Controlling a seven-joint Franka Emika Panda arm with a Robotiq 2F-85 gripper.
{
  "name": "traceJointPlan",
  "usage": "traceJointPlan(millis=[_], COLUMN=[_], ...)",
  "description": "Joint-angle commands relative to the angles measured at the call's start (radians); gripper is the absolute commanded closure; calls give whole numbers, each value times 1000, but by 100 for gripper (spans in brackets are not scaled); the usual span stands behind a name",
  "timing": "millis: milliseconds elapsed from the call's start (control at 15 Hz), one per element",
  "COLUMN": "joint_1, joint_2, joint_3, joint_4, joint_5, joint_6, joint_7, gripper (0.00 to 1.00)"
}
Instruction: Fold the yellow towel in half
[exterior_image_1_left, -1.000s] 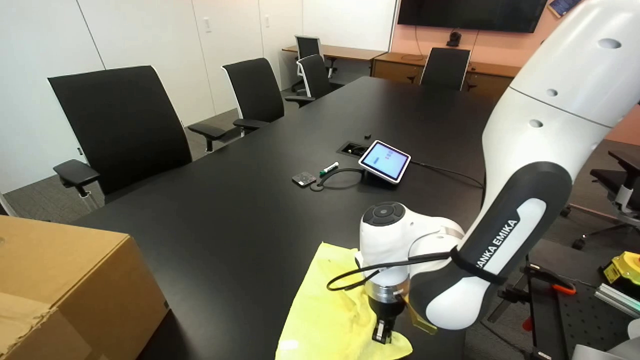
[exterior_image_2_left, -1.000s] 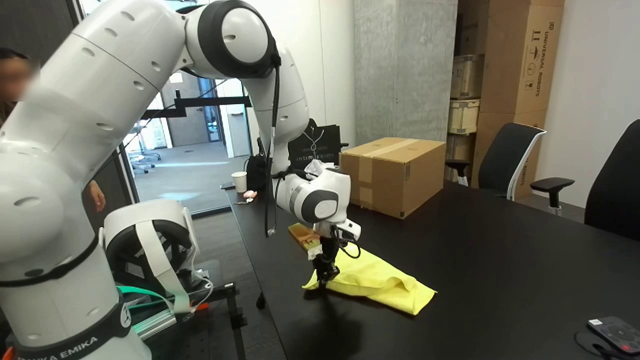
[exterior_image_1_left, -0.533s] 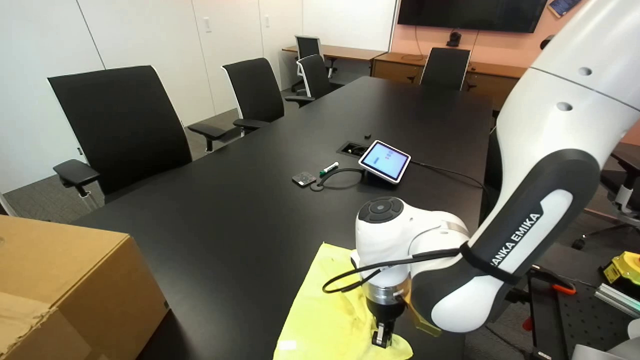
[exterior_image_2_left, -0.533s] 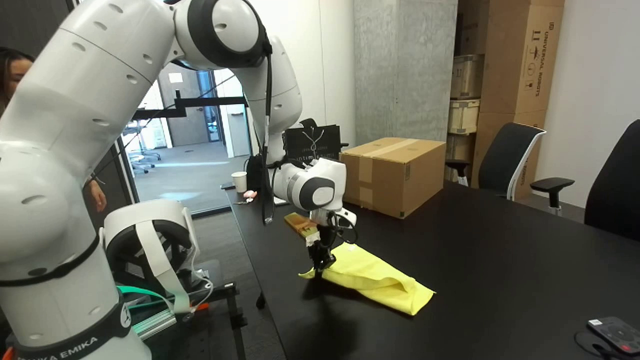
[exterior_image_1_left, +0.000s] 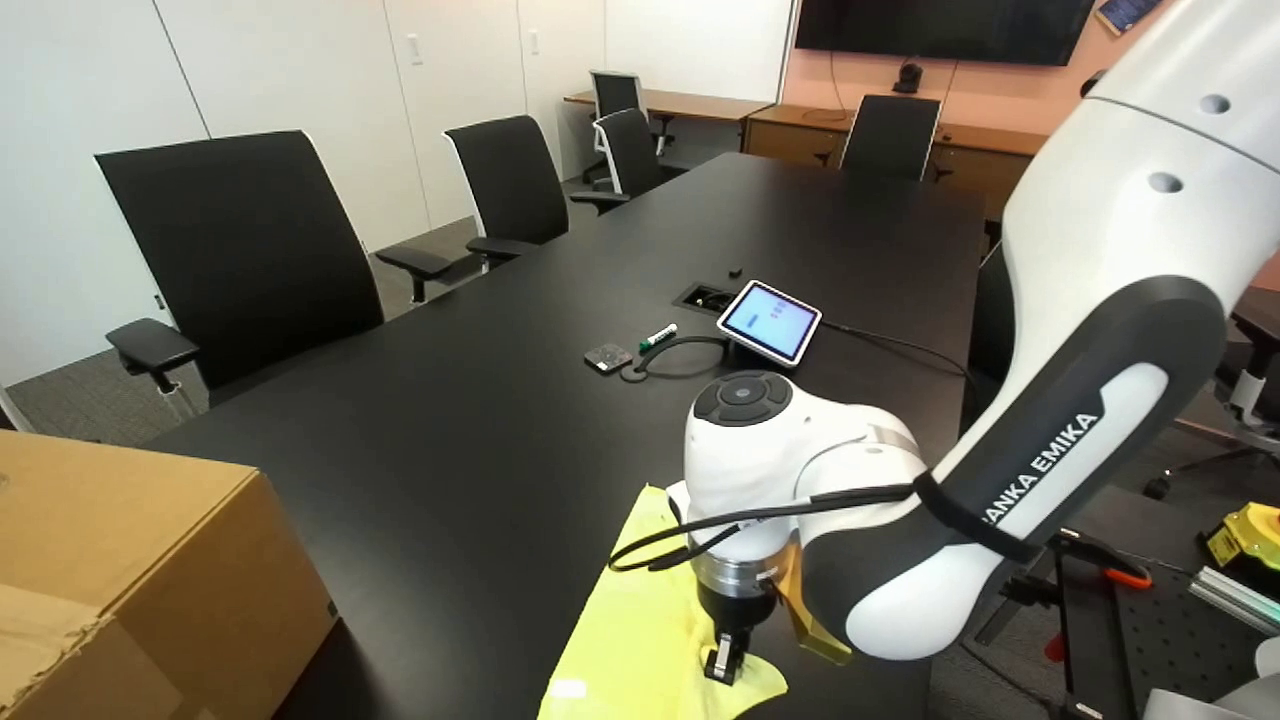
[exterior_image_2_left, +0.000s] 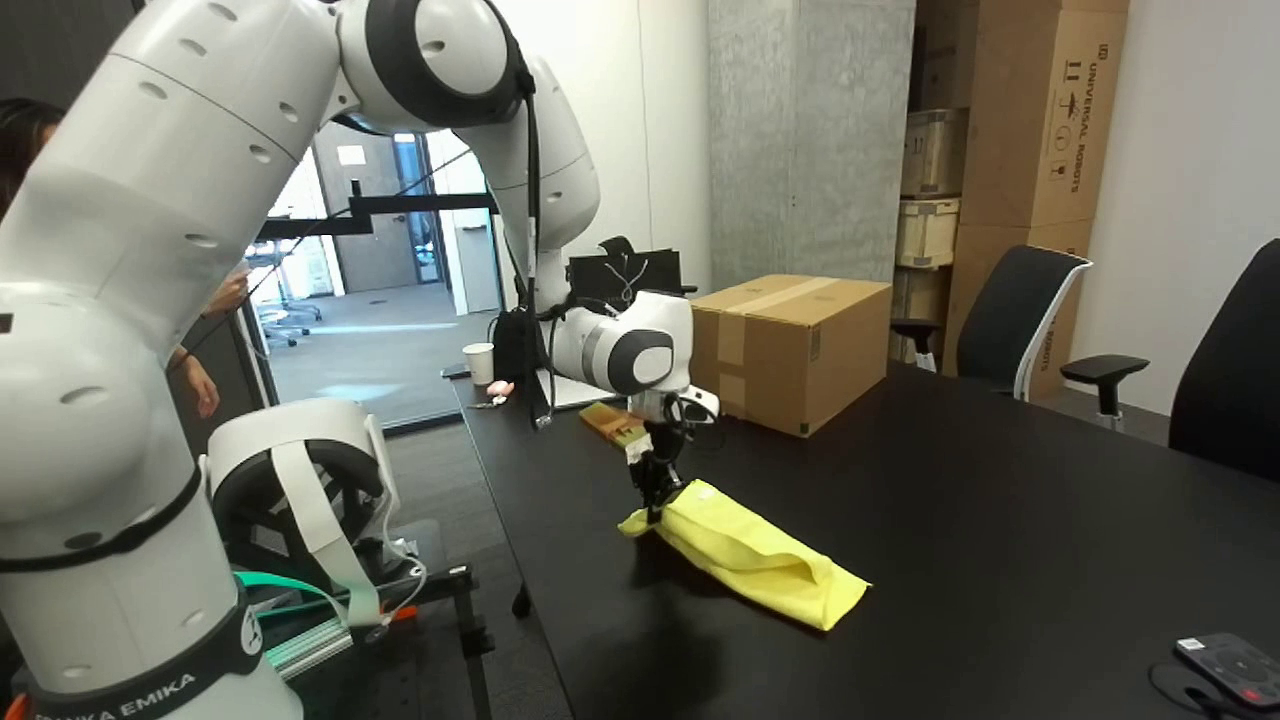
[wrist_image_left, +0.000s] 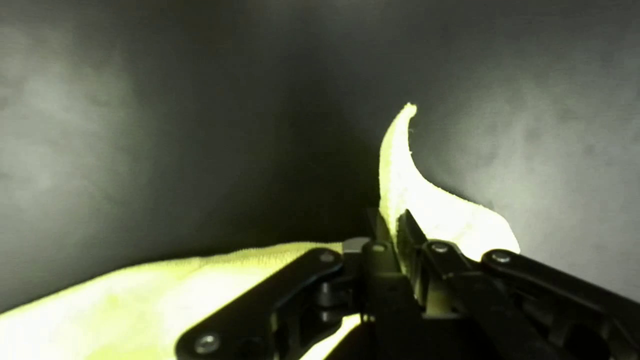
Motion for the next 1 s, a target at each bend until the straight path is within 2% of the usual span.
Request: traceJointPlan(millis=[0, 467, 733, 800, 867, 933], joint_1=[58, 153, 181, 187, 191, 192], joint_2=[25, 179, 268, 284, 295, 300], joint_3=[-38, -102, -119, -124, -126, -126], joint_4=[96, 355, 494, 525, 551, 570], joint_5=[-50, -137, -143, -142, -142, -141], joint_6=[1, -45, -87, -99, -113, -123], joint_7=[60, 125, 147, 157, 162, 165], gripper=[91, 90, 90, 83, 65, 64])
